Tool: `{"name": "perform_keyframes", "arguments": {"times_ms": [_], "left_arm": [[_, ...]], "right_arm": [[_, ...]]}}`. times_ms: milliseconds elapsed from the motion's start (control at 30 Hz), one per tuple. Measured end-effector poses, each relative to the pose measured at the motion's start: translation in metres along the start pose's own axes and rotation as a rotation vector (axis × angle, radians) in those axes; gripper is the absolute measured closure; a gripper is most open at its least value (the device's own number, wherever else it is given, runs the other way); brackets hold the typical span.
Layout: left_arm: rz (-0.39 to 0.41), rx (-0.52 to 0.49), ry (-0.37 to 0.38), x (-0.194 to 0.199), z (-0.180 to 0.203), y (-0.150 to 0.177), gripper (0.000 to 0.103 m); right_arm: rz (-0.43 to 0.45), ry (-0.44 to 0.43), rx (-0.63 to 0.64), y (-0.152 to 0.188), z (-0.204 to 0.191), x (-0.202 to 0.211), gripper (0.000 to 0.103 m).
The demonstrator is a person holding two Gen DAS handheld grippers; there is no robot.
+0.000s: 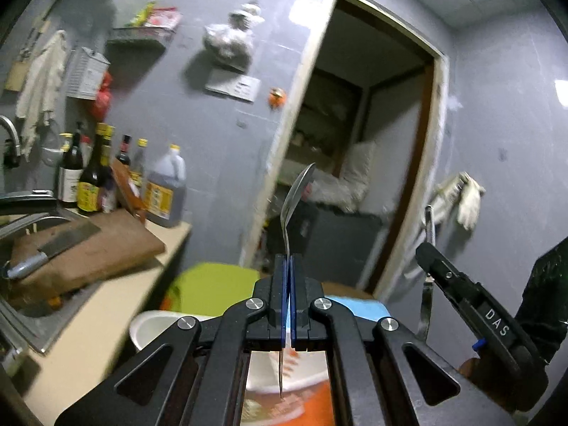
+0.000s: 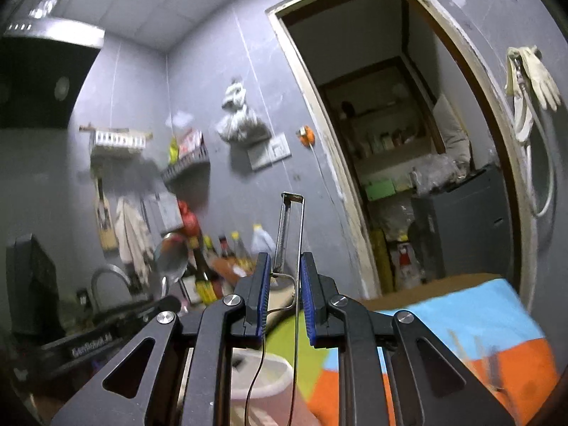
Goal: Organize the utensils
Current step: 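Lift the spoon with the left tool and carry it over the white caddy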
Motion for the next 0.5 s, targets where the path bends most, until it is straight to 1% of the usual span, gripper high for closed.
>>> {"name": "perform_keyframes", "arguments": {"times_ms": [133,200,333,433,500], "left_arm": [[0.053,0.037,-0.045,-0.005,-0.039,-0.009,0.103],[0.082,0.068,-0.061,-0.006,-0.057,-0.010,0.103],[0.125,0.113,-0.089,-0.005,-0.078,-0.008,0.103],[0.126,0.148,-0.080,-0.008,-0.089,-0.001,0.103],[0.121,0.153,-0.075,-0.008,-0.092,0.003,0.103]], "right_arm": [[0.025,-0.008,-0.029,-0.001,-0.017,-0.027,0.088],[0.042,0.005,-0.018,0.003,-0.022,-0.037,0.088],[0.059,0.038,0.023,0.017,-0.029,-0.048,0.088],[0.060,0.058,0.073,0.033,-0.033,-0.053,0.088],[0.053,0.064,0.101,0.041,-0.035,-0.056,0.088]]}}
Point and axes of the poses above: each gripper's, at about its wrist camera, not at the fingertips, and x roughly against the way its jaws point, z to its right, y to its underside, the point moved 4 cm from there along -x, roughly the way its jaws point, and after that the axes turned 12 degrees about y, right-handed, at the moved point
